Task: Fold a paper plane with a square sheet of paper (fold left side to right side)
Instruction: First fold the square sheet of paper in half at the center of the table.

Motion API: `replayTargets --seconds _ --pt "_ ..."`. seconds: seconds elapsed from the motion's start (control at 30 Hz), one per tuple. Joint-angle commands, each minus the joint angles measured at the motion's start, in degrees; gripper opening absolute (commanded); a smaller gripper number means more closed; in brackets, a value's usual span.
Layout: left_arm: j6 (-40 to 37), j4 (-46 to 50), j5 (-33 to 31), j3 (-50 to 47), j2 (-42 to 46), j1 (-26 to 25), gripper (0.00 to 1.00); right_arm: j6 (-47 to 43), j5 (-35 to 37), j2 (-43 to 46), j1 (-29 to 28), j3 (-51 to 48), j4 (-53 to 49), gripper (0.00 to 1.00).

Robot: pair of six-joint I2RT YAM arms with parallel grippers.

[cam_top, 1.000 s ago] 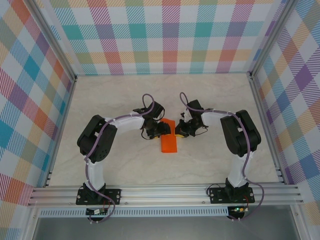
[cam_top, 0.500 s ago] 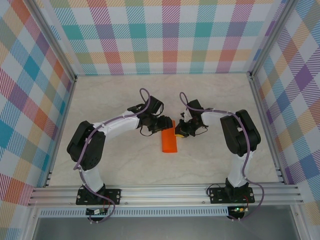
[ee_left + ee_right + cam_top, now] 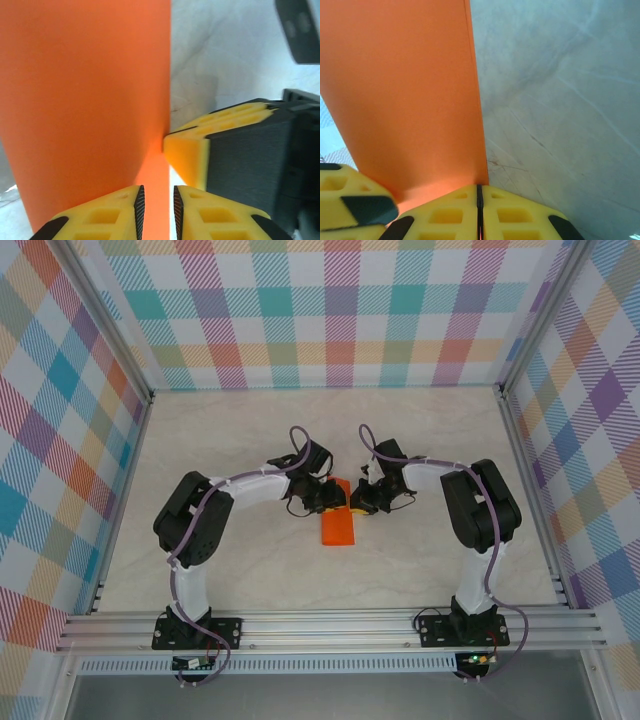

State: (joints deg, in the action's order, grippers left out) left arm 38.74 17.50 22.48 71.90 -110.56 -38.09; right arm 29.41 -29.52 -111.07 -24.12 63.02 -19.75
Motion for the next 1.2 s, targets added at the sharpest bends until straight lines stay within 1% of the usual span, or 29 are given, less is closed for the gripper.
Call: replayTargets --seconds 0.0,0.23,0.53,0.77,0.9,1.0,1.17 --pt "-1.78 0.91 -1.86 -1.41 -0.72 -0.59 0.24 -1.55 5.87 -3.71 -0.58 -0.62 -4.51 0.09" --pt "-3.57 2.5 -4.78 -3.31 -1.41 -0.34 0.24 -3.3 6.88 -4.42 -0.59 0.34 -6.98 0.09" --pt "-3.63 1.88 -5.56 -6.73 -0.54 0.77 0.25 -3.92 7.94 -5.28 -0.59 0.52 -7.84 0.09" --pt "-4.29 2.38 -5.65 -10.19 3.42 2.87 0.32 -4.07 8.32 -5.74 -0.58 0.61 -8.13 0.09" --pt "-5.08 2.72 -5.19 -12.33 6.13 4.28 0.33 -4.08 8.18 -5.83 -0.58 0.78 -8.16 0.09" --pt "-5.45 2.12 -4.04 -13.4 8.72 5.36 0.31 -4.1 7.9 -5.74 -0.59 0.95 -7.95 0.1" --pt "-5.97 -0.24 -1.0 -12.09 11.4 5.83 0.23 -4.01 7.79 -5.83 -0.72 1.22 -7.94 0.1"
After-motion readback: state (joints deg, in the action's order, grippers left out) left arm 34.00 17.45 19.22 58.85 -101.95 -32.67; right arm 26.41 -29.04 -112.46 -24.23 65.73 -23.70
